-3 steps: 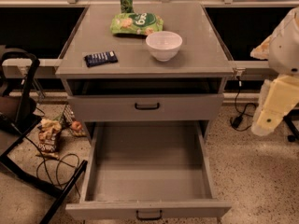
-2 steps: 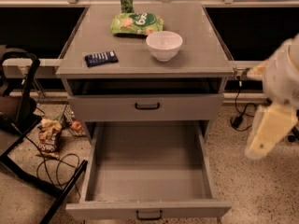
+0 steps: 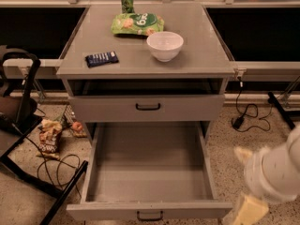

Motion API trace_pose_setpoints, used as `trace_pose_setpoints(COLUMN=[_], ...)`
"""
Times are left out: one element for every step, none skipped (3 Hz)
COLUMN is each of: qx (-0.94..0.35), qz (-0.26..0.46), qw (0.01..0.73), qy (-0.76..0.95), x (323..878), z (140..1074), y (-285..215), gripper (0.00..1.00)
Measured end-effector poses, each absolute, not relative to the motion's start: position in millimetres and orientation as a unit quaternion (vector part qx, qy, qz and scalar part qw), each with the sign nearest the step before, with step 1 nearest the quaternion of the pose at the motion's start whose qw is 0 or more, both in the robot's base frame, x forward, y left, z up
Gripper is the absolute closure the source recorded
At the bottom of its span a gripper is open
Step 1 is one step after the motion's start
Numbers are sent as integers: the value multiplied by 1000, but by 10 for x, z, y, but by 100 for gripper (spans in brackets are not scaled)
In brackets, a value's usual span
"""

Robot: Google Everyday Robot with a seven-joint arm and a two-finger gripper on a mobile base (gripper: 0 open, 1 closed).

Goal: Close middle drawer

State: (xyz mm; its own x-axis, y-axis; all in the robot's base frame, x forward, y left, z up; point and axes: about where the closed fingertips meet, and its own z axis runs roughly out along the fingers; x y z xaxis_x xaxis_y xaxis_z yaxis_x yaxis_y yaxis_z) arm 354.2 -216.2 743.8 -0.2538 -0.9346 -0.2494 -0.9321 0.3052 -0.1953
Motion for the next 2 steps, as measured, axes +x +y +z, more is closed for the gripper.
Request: trace_pose_setpoints(qx=[-584,-558], qz=[31,62], qw=[113,80], qy=[803,824], x=[3194,3011], z=[6464,5934], y=[-2258,-2338], gripper=[0,0])
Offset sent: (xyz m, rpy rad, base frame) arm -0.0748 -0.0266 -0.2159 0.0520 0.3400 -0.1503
